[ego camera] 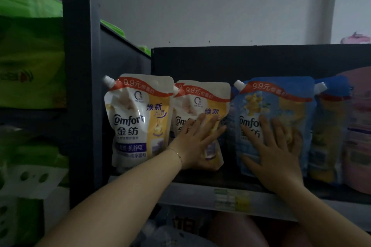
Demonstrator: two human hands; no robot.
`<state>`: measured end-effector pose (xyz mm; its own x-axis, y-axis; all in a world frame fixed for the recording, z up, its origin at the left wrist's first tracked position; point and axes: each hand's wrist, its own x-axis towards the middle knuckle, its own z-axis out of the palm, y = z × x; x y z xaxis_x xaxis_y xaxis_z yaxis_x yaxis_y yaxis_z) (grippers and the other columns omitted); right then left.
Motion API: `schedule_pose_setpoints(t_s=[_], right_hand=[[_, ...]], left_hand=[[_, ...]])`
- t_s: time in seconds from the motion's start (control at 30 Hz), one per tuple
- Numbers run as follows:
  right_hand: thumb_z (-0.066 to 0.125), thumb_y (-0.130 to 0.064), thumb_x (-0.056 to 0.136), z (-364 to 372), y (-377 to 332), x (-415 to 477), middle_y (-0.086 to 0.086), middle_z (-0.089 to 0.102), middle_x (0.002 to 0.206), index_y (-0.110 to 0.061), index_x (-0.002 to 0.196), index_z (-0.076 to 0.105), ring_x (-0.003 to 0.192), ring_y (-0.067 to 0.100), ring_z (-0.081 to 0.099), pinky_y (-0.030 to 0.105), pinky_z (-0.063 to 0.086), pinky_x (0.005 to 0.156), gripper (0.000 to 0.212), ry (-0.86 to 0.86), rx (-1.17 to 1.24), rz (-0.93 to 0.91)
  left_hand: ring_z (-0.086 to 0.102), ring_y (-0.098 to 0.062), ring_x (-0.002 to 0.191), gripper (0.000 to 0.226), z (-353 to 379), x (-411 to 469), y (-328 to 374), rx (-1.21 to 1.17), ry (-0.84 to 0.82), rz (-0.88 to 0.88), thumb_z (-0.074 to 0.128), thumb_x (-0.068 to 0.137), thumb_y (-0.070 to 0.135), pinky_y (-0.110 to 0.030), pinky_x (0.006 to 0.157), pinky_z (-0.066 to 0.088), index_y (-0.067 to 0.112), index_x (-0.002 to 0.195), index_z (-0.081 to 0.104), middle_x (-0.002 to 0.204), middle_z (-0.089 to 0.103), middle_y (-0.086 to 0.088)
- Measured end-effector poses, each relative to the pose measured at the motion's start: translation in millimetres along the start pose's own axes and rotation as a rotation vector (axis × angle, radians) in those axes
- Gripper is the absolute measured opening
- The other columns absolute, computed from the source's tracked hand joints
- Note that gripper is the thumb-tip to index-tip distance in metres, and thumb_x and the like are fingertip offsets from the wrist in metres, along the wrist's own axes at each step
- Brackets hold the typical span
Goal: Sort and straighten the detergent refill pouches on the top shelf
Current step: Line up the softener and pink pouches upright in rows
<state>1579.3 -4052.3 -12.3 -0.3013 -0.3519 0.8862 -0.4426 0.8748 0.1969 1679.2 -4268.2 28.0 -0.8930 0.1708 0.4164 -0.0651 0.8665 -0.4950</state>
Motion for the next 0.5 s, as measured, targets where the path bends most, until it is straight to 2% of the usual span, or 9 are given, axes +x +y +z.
schedule_pose_setpoints(t_s=[0.1, 0.17, 0.3, 0.5], right_hand=[[0.033, -0.068, 0.079, 2, 0, 1, 0.004, 0.012, 0.161, -0.043, 0.150, 0.019, 0.145, 0.030, 0.014, 0.053, -0.005, 0.111, 0.076, 0.020, -0.017, 0.002], [0.033, -0.068, 0.079, 4, 0, 1, 0.004, 0.011, 0.161, -0.043, 0.150, 0.020, 0.145, 0.030, 0.013, 0.055, -0.001, 0.110, 0.076, 0.029, -0.035, 0.000], [0.034, -0.068, 0.078, 6, -1, 1, 0.005, 0.015, 0.160, -0.042, 0.150, 0.022, 0.144, 0.030, 0.014, 0.060, 0.009, 0.109, 0.077, 0.046, -0.034, -0.003], [0.034, -0.068, 0.079, 8, 1, 1, 0.005, 0.015, 0.160, -0.042, 0.150, 0.021, 0.144, 0.030, 0.014, 0.058, 0.008, 0.109, 0.077, 0.063, -0.025, -0.007]], left_hand=[[-0.035, -0.035, 0.138, 0.108, 7, 7, -9, 0.029, -0.053, -0.050, 0.036, 0.078, 0.082, -0.069, 0.108, -0.003, 0.037, 0.123, -0.051, 0.132, -0.058, 0.005], [-0.036, -0.038, 0.137, 0.109, 11, 12, -10, -0.002, -0.065, -0.091, 0.036, 0.074, 0.085, -0.075, 0.104, -0.002, 0.041, 0.124, -0.050, 0.138, -0.055, 0.006], [-0.036, -0.040, 0.136, 0.110, 13, 26, -1, -0.074, -0.051, -0.150, 0.045, 0.075, 0.082, -0.076, 0.101, -0.004, 0.049, 0.123, -0.048, 0.144, -0.048, 0.005], [-0.037, -0.041, 0.135, 0.102, 18, 27, -6, -0.050, -0.037, -0.110, 0.043, 0.074, 0.083, -0.075, 0.101, -0.007, 0.056, 0.128, -0.039, 0.143, -0.050, 0.003]])
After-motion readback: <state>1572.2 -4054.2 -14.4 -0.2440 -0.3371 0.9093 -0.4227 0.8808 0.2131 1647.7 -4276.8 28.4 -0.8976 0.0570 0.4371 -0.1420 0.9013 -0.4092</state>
